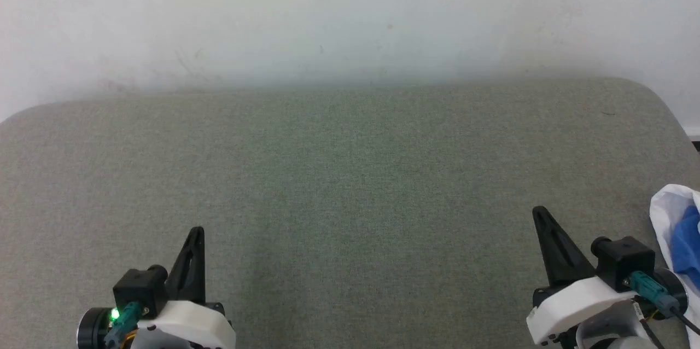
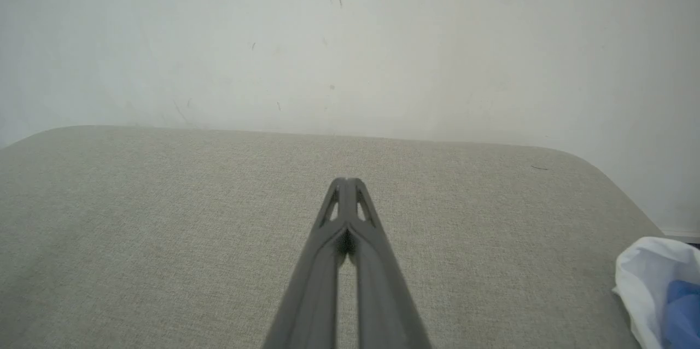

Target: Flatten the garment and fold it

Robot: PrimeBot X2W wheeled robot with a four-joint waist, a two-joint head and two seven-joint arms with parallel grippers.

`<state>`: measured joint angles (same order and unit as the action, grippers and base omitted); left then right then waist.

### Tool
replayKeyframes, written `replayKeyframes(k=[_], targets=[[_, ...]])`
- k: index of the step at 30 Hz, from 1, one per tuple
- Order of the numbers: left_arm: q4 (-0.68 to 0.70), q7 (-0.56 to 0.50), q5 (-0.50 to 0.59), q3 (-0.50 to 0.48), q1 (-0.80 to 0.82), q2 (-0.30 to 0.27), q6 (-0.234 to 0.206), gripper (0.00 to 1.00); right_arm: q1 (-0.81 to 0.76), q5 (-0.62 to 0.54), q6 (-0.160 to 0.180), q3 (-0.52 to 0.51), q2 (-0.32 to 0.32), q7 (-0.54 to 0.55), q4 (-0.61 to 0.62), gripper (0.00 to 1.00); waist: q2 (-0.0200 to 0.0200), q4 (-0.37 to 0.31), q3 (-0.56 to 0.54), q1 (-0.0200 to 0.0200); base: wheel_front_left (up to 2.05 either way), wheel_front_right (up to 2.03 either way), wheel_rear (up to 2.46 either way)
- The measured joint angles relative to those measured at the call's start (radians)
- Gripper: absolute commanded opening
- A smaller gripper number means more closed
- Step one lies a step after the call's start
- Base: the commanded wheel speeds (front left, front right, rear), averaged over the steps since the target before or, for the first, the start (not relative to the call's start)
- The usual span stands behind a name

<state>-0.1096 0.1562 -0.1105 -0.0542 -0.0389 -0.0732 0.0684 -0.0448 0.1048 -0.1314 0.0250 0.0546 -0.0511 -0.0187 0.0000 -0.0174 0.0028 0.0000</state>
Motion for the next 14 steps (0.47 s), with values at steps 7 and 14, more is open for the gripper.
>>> replayKeyframes(k=[7, 14], targets=[[0.009, -0.016, 0.009, 0.005, 0.001, 0.001, -0.007, 0.0, 0.002, -0.009, 0.0, -0.002, 0.0, 0.007, 0.001, 0.0, 0.0, 0.002, 0.0, 0.0, 0.0, 0.0, 0.0], [0.021, -0.03, 0.017, 0.011, 0.006, 0.003, -0.009, 0.0, 0.004, -0.018, 0.0, -0.005, 0.0, 0.008, 0.002, 0.0, 0.0, 0.003, -0.001, 0.0, 0.0, 0.0, 0.0]])
